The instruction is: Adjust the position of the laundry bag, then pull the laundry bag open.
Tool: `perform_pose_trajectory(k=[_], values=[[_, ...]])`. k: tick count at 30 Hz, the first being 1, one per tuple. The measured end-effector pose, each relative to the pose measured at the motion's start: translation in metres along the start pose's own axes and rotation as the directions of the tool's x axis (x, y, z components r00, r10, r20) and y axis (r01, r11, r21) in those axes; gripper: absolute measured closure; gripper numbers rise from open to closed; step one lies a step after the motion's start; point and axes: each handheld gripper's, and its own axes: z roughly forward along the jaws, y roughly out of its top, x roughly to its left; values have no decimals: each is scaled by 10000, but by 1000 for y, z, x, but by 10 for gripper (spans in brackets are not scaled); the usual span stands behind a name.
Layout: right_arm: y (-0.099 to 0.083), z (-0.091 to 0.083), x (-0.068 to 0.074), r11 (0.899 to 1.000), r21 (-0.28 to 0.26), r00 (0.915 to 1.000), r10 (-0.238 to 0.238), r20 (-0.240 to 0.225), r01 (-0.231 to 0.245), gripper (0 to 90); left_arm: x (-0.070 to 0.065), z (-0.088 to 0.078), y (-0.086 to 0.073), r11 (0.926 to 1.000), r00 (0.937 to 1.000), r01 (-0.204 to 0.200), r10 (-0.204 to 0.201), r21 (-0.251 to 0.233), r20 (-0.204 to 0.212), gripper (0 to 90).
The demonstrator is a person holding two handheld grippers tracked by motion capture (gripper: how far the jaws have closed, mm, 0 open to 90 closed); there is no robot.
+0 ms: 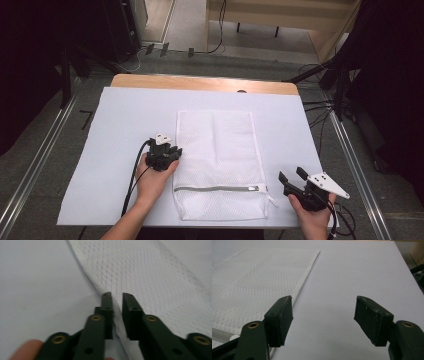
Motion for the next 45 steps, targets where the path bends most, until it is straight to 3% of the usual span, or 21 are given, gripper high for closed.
perform_pose_trajectory(k=[1, 8, 9, 16, 18, 19, 20, 21, 22, 23, 24, 28, 29, 32, 34, 38, 39, 40, 42, 45], values=[[0, 0, 2, 10000, 40, 10000, -32, -5, 32, 317, 5, 0, 2, 9993, 9993, 363, -362, -86, 125, 900], [-1, 1, 2, 9999, 98, 10000, -72, -15, 72, 318, 22, -5, 4, 9968, 9968, 747, -755, -281, -255, 900], [-1, 1, 2, 9999, 90, 10000, -74, -29, 75, 318, 28, -8, 4, 9942, 9943, 977, -994, -442, -375, 900], [-1, 0, 3, 9999, 65, 9999, -141, -62, 141, 318, 45, -14, 2, 9924, 9919, 1111, -1140, -524, -553, 900], [0, 0, 5, 9999, 54, 9999, -131, -83, 131, 319, 49, -15, 1, 9913, 9923, 1159, -1183, -622, -365, 895], [0, 0, 8, 9999, 69, 9997, -103, -234, 105, 328, 53, -18, 1, 9894, 9928, 1161, -1182, -873, -199, 734], [0, -1, 10, 9999, 57, 9993, -107, -367, 110, 340, 54, -21, 1, 9888, 9928, 1111, -1149, -1001, -329, 648], [0, -1, 10, 9999, 57, 9993, -107, -367, 110, 340, 54, -21, 1, 9888, 9928, 1111, -1149, -1001, -329, 582], [1, -1, 13, 9999, 84, 9985, -90, -536, 95, 361, 54, -26, 1, 9879, 9934, 1046, -1093, -1143, -358, 582], [1, -3, 22, 9996, 133, 9957, -227, -896, 240, 393, 54, -31, 0, 9859, 9943, 998, -1041, -1346, -247, 527], [1, -4, 27, 9994, 204, 9944, -257, -1027, 279, 422, 50, -44, -4, 9819, 9963, 865, -852, -1688, 150, 523], [-1, -4, 42, 9978, 625, 9898, -131, -1419, 221, 490, 39, -62, -14, 9774, 9970, 614, -505, -2023, 588, 522], [-3, 0, 52, 9957, 909, 9861, -3, -1659, 156, 513, 33, -69, -23, 9756, 9954, 438, -243, -2151, 924, 532], [-4, 6, 65, 9907, 1356, 9802, 183, -1973, 88, 518, 26, -73, -27, 9811, 9927, 128, 106, -1930, 1200, 585], [-5, 9, 71, 9894, 1449, 9814, 320, -1892, -43, 515, 15, -80, -32, 9787, 9852, 20, 333, -2053, 1684, 612], [-6, 11, 77, 9861, 1659, 9779, 455, -2039, -113, 482, 2, -79, -35, 9791, 9769, -357, 764, -2004, 1994, 638], [-7, 12, 80, 9845, 1754, 9803, 423, -1930, -79, 487, -4, -76, -37, 9801, 9719, -545, 960, -1910, 2150, 664], [-7, 12, 80, 9845, 1754, 9803, 423, -1930, -79, 487, -4, -76, -37, 9801, 9719, -545, 960, -1910, 2150, 668], [-6, 10, 83, 9851, 1718, 9904, 153, -1370, 86, 455, -12, -72, -40, 9813, 9648, -655, 1086, -1812, 2395, 683], [-7, 10, 82, 9836, 1794, 9925, 51, -1220, 170, 481, -18, -70, -41, 9824, 9613, -718, 1142, -1723, 2506, 695]])
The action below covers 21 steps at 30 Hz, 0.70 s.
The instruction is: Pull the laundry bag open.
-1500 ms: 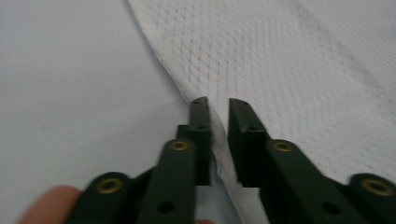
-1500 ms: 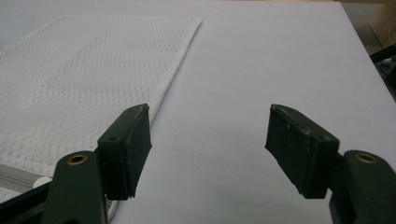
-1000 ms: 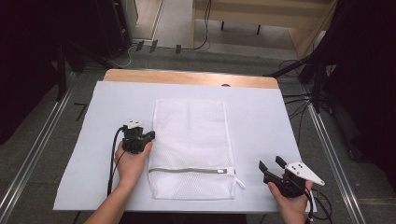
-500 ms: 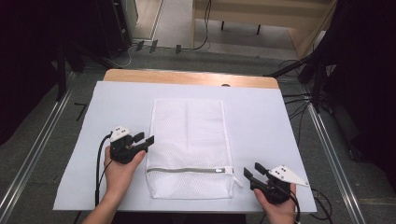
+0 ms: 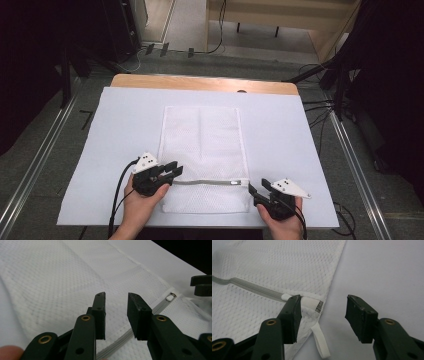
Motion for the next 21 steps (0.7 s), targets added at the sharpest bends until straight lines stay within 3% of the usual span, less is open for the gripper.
perform_pose_trajectory(k=[2, 5, 10, 14, 17, 18, 21], values=[[-1, 2, -1, 9996, 269, 10000, 33, -80, -31, 517, -8, 5, -1, 9999, 9996, -115, 112, 100, 272, 705], [-3, 6, -1, 9983, 582, 9997, 105, -235, -91, 536, -14, 8, -3, 9997, 9998, -183, 181, 176, 109, 741], [-4, 12, -1, 9960, 891, 9983, 43, -579, 9, 567, -33, 23, -6, 9975, 9965, -421, 378, 572, 748, 786], [-4, 13, -1, 9940, 1082, 9973, -97, -731, 176, 585, -46, 37, -4, 9929, 9932, -734, 643, 935, 968, 807], [-4, 13, 0, 9936, 1106, 9971, -146, -744, 228, 573, -54, 43, 0, 9916, 9918, -751, 633, 1051, 1114, 810], [-4, 13, 1, 9935, 1117, 9969, -147, -778, 233, 534, -62, 49, 4, 9880, 9878, -982, 823, 1192, 1322, 809], [-1, 16, 3, 9934, 1119, 9978, -179, -645, 251, 503, -70, 56, 7, 9868, 9846, -1124, 948, 1164, 1466, 809]])
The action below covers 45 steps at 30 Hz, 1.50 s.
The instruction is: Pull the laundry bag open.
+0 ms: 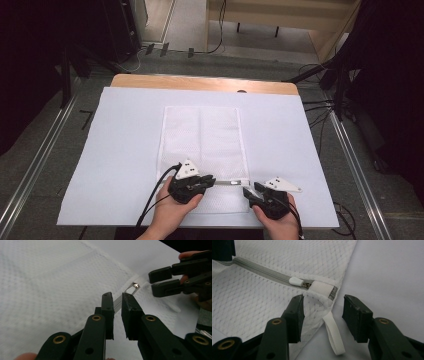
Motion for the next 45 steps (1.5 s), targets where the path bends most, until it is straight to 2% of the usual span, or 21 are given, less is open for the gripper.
perform_pose_trajectory(k=[2, 5, 8, 9, 10, 11, 12, 13, 15, 20, 21, 22, 23, 26, 27, 33, 36, 39, 41, 42, 45], values=[[2, 3, 1, 10000, 14, 10000, 34, 10, -34, 514, -4, 7, 4, 10000, 10000, -25, 24, 77, 78, 809], [3, 5, 5, 9997, 63, 9996, -251, 126, 250, 529, -7, 16, 8, 9999, 9997, 72, -75, 153, 217, 807], [0, 8, 19, 9951, 90, 9894, -984, 1067, 980, 606, -10, 24, 8, 9996, 9995, -49, 41, 285, 304, 795], [0, 7, 20, 9952, 72, 9884, -976, 1160, 974, 674, -11, 28, 9, 9989, 9994, -138, 125, 445, 310, 792], [0, 7, 20, 9952, 72, 9884, -976, 1160, 974, 674, -11, 28, 9, 9989, 9994, -138, 125, 445, 310, 785], [1, 7, 20, 9967, 111, 9895, -809, 1194, 801, 788, -10, 32, 9, 9982, 9994, -132, 113, 585, 327, 775], [1, 7, 20, 9967, 111, 9895, -809, 1194, 801, 788, -10, 32, 9, 9982, 9994, -132, 113, 585, 327, 769], [1, 7, 18, 9973, 117, 9908, -732, 1137, 723, 842, -9, 35, 9, 9976, 9993, -148, 125, 670, 348, 769], [2, 5, 13, 9989, 16, 9970, -476, 618, 476, 894, -8, 38, 8, 9967, 9994, -134, 107, 806, 338, 759], [4, -1, 14, 9969, -435, 9970, -630, 441, 649, 900, -6, 46, 5, 9916, 9990, -430, 415, 1217, 149, 730], [6, -5, 18, 9937, -823, 9964, -732, 426, 766, 900, -7, 47, 4, 9913, 9986, -513, 497, 1211, 164, 717], [6, -5, 18, 9937, -823, 9964, -732, 426, 766, 900, -7, 47, 4, 9913, 9986, -513, 497, 1211, 164, 713], [8, -9, 22, 9900, -1160, 9966, -773, 295, 802, 900, -8, 47, 4, 9906, 9978, -657, 645, 1203, 140, 709], [11, -12, 25, 9858, -1400, 9956, -906, 217, 928, 900, -9, 47, 4, 9897, 9971, -760, 754, 1216, 95, 687], [13, -13, 29, 9817, -1596, 9946, -1023, 161, 1036, 900, -10, 46, 3, 9881, 9953, -961, 963, 1199, 40, 684], [17, -14, 38, 9758, -1771, 9899, -1368, -365, 1283, 900, -14, 45, 4, 9810, 9892, -1456, 1463, 1284, 45, 676], [17, -13, 39, 9737, -1805, 9880, -1490, -414, 1393, 900, -15, 45, 5, 9813, 9894, -1454, 1444, 1260, 171, 719], [17, -13, 41, 9738, -1794, 9873, -1507, -511, 1394, 900, -17, 43, 6, 9753, 9844, -1758, 1738, 1335, 266, 764], [17, -13, 42, 9721, -1808, 9851, -1623, -573, 1497, 900, -17, 42, 7, 9779, 9854, -1703, 1686, 1211, 238, 810], [17, -13, 42, 9723, -1788, 9853, -1622, -535, 1504, 900, -14, 38, 9, 9834, 9885, -1511, 1497, 1004, 206, 825], [17, -13, 41, 9724, -1757, 9856, -1636, -438, 1536, 900, -11, 34, 11, 9873, 9901, -1383, 1360, 787, 335, 847]])
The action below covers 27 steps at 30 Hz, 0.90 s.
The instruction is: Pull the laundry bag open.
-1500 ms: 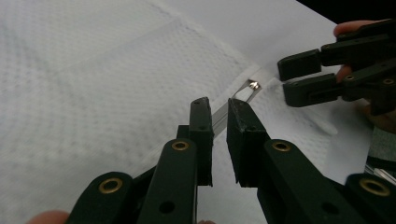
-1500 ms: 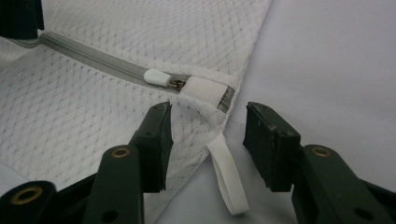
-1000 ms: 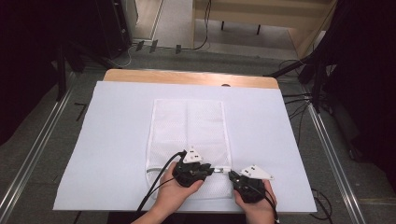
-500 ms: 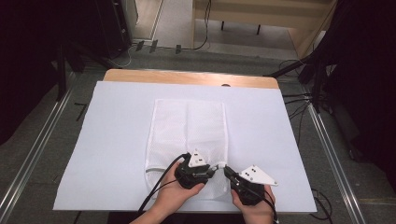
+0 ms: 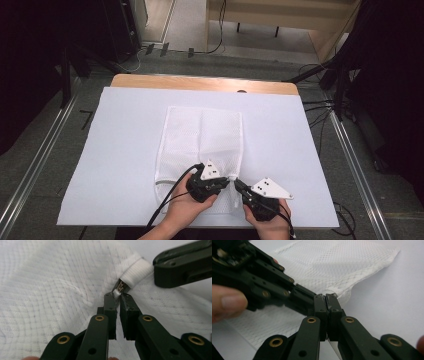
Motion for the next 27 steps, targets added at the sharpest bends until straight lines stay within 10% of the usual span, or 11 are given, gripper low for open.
perform_pose_trajectory(k=[6, 14, 27], values=[[0, 0, 0, 10000, 13, 9999, 53, 97, -53, 900, 2, -4, 0, 10000, 9999, -56, 55, -49, -151, 900], [1, -2, -2, 9998, -117, 9998, 166, 106, -165, 900, -2, 4, -2, 9985, 9983, -450, 462, 316, -356, 726], [2, -2, -1, 10000, -94, 10000, -15, -34, 15, 900, -2, 2, 0, 9987, 9965, -490, 499, 154, -676, 795]])
